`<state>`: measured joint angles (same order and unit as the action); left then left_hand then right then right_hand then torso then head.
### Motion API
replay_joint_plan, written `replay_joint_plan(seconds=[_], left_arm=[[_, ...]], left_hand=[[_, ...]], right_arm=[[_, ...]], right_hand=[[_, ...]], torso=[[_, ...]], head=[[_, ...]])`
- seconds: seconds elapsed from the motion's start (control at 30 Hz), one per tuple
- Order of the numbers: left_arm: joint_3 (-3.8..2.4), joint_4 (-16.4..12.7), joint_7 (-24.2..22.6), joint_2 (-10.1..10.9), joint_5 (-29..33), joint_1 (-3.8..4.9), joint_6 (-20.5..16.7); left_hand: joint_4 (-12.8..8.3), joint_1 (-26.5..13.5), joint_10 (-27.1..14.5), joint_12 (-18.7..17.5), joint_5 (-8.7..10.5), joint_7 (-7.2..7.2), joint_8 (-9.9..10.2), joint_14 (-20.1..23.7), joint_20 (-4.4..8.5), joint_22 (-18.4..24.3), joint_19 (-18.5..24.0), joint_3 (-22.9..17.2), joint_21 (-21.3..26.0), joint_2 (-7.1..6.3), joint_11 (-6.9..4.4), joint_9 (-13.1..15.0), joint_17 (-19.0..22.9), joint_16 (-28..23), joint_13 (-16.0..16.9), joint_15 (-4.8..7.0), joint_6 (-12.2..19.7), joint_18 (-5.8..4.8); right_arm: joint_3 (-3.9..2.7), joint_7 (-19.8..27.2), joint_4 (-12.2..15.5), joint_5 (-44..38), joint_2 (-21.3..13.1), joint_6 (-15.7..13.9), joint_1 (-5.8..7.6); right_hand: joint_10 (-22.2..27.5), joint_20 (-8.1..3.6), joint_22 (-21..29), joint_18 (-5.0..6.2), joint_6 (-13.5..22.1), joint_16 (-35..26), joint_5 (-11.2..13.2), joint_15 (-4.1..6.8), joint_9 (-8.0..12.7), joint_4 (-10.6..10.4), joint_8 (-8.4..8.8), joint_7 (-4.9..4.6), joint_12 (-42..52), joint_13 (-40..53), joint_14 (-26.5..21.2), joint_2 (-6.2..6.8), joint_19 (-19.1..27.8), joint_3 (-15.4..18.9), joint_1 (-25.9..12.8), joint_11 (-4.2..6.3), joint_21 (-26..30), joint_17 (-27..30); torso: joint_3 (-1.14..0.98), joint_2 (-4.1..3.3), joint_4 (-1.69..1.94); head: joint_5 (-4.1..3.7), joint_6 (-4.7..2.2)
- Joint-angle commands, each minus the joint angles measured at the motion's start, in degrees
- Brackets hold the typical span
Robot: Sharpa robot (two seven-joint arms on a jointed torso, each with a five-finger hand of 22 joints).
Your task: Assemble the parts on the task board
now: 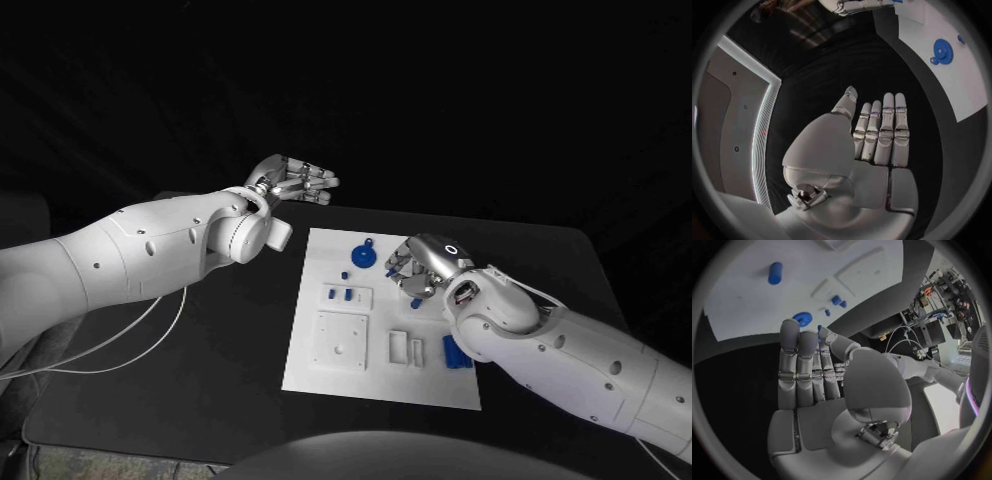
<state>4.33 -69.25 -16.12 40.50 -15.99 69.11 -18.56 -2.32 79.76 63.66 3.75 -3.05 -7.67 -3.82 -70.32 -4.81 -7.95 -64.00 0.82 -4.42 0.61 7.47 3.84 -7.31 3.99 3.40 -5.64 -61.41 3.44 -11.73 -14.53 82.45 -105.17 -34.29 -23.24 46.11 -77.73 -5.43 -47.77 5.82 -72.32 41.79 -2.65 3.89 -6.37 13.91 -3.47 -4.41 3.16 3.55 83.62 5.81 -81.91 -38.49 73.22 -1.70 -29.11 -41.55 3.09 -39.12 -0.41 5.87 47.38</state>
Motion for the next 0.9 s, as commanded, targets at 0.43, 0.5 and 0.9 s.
replay_joint_plan(seconds=[0.43,0.5,0.9], left_arm=[[-0.03,-1.7,0.7,-1.1,0.3,0.03,-3.3],[-0.02,-1.9,0.7,-1.2,0.2,0.02,-3.4],[0.00,-2.1,0.8,-1.6,-0.8,-0.05,-3.4]], left_hand=[[0.2,0.1,-0.2,-0.2,-0.17,0.11,0.1,0.4,-0.02,0.2,-0.3,0.2,-0.4,0.95,-0.11,0.1,0.0,-0.2,0.0,-0.03,0.3,0.51],[0.2,0.1,-0.2,-0.2,-0.17,0.11,0.1,0.4,-0.02,0.2,-0.3,0.2,-0.4,0.95,-0.11,0.1,0.0,-0.2,0.0,-0.03,0.3,0.51],[0.2,0.1,-0.2,-0.2,-0.17,0.11,0.1,0.4,-0.02,0.2,-0.3,0.2,-0.4,0.95,-0.11,0.1,0.0,-0.2,0.0,-0.03,0.3,0.51]], right_arm=[[3.89,-0.2,-2.6,-4.9,5.2,6.3,-2.07],[4.17,-0.5,-2.8,-5.2,5.4,6.2,-2.25],[5.32,-1.5,-3.5,-6.3,7.0,4.9,-3.41]], right_hand=[[-0.7,-0.09,-2.5,1.00,-0.2,-0.5,-0.1,0.17,-0.1,1.0,-0.23,0.00,0.3,0.1,0.1,-0.86,-0.7,0.4,-0.4,0.43,1.2,0.0],[-0.7,-0.08,-2.8,0.99,-0.2,-0.5,-0.1,0.16,-0.1,1.1,-0.24,0.01,0.3,0.1,0.1,-0.89,-0.7,0.3,-0.5,0.44,1.2,0.0],[-0.8,-0.09,-4.6,1.03,-0.3,-0.3,-0.1,0.18,-0.2,1.3,-0.23,0.03,0.3,0.1,0.1,-0.87,-0.9,0.1,-0.6,0.46,1.9,0.0]], torso=[[0.03,-0.02,-0.06],[0.02,-0.02,-0.08],[-0.10,-0.10,0.14]], head=[[1.80,0.86],[1.86,0.97],[2.58,1.51]])
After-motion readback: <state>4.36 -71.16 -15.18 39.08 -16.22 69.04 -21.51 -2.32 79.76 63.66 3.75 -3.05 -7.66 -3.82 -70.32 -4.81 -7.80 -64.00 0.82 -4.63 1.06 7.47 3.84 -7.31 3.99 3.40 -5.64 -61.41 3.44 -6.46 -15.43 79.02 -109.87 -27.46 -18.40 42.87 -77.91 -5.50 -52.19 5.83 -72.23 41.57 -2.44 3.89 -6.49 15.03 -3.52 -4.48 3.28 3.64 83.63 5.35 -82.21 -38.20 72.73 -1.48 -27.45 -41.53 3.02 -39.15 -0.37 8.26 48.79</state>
